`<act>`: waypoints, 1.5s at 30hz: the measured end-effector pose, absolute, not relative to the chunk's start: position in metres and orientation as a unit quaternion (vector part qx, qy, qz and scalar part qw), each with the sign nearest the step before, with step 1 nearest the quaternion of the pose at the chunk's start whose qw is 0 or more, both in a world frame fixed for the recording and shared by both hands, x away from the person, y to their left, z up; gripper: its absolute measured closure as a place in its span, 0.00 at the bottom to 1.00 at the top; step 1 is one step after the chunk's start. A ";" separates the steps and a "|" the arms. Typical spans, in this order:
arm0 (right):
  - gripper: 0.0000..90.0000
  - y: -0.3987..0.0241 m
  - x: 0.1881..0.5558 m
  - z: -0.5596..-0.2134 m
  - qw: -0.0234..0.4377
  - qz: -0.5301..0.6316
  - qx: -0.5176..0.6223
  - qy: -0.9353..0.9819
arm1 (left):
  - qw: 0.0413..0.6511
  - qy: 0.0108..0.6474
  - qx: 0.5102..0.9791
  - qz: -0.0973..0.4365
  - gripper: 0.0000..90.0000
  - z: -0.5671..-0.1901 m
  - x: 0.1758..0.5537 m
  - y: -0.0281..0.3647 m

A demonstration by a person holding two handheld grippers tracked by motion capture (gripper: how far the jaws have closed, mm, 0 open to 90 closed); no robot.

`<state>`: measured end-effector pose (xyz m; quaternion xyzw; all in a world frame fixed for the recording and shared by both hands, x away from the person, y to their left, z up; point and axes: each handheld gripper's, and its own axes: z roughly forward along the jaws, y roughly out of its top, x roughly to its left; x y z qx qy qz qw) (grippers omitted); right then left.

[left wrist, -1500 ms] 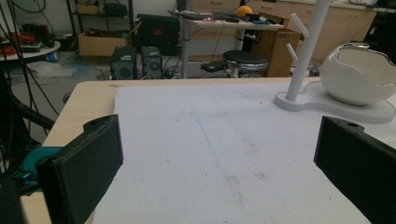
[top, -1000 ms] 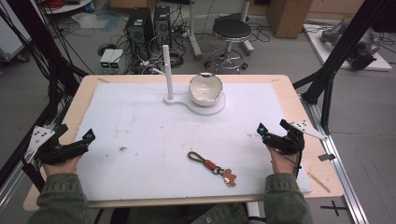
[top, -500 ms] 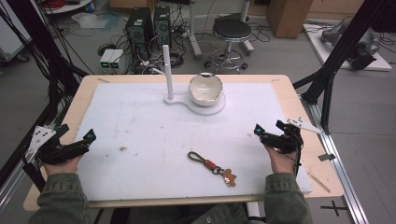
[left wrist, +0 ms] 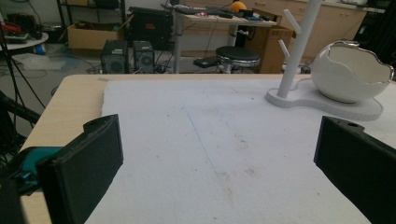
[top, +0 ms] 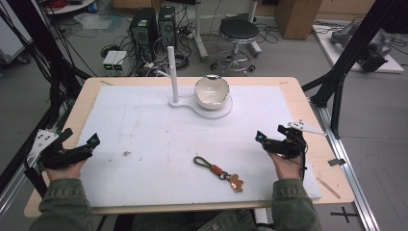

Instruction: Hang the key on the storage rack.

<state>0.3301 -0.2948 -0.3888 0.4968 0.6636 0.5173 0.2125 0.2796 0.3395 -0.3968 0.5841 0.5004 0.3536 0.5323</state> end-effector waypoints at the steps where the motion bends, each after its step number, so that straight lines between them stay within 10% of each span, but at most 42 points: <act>1: 0.01 -0.294 0.330 -0.389 0.202 0.521 0.498 0.664 | 0.531 0.499 0.587 0.353 0.02 -0.397 0.280 0.339; 45: 0.01 -0.247 0.335 -0.395 0.100 0.477 0.444 0.752 | 0.528 0.493 0.598 0.346 0.02 -0.398 0.281 0.335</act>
